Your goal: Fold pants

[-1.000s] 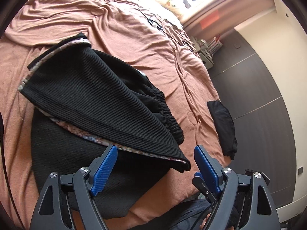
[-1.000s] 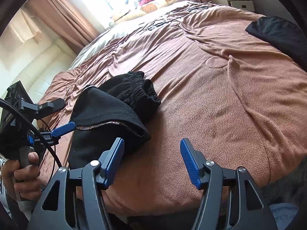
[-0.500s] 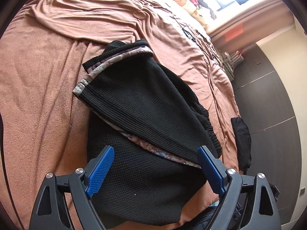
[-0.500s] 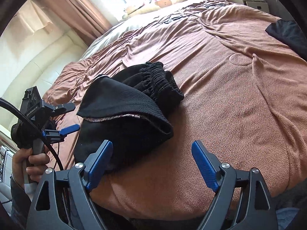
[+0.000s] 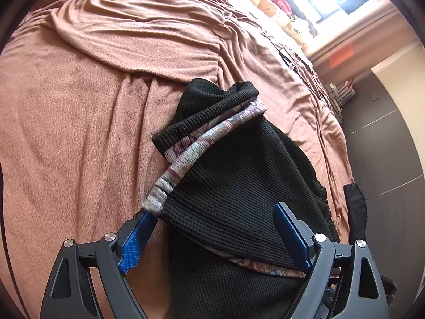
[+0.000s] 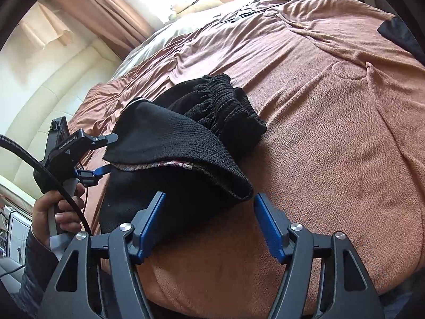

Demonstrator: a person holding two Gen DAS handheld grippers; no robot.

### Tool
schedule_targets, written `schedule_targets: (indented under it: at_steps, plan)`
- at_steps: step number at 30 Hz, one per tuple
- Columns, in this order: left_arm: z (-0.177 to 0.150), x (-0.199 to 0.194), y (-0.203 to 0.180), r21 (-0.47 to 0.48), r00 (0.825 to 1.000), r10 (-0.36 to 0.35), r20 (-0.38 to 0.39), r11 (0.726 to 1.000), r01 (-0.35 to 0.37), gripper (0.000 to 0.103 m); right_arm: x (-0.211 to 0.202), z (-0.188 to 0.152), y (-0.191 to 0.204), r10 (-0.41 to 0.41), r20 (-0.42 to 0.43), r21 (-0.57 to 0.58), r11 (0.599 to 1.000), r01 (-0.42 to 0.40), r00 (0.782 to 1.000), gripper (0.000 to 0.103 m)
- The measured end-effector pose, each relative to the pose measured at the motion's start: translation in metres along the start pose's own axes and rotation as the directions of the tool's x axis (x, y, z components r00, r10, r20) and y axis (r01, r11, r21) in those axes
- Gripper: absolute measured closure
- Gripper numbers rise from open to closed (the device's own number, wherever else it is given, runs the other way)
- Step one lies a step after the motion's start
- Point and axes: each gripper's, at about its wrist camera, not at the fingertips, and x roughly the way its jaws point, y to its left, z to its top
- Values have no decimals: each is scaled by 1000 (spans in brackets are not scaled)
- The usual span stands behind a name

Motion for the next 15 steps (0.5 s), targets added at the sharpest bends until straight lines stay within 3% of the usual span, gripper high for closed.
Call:
schedule_targets:
  at_steps: [2, 7, 9, 12, 15]
  plan:
    - [5, 2, 2, 12, 1000, 16, 14, 1000, -16, 17, 4, 2, 1, -5, -7, 0, 1000, 5, 1000, 47]
    - [17, 3, -2, 53, 999, 33, 38, 998, -35, 45, 8, 5, -3, -5, -3, 28, 1000, 5, 1000, 66]
    - [20, 0, -5, 65, 998, 43, 48, 997, -46, 71, 8, 5, -7, -1, 2, 43, 999, 1, 1000, 79]
    - [26, -7, -13, 80, 999, 8, 49, 997, -12, 85, 6, 4, -11, 3, 14, 57, 998, -4, 1000, 94]
    - [34, -15, -27, 104, 998, -18, 58, 994, 12, 86, 2, 3, -15, 24, 31, 74, 997, -26, 999, 97]
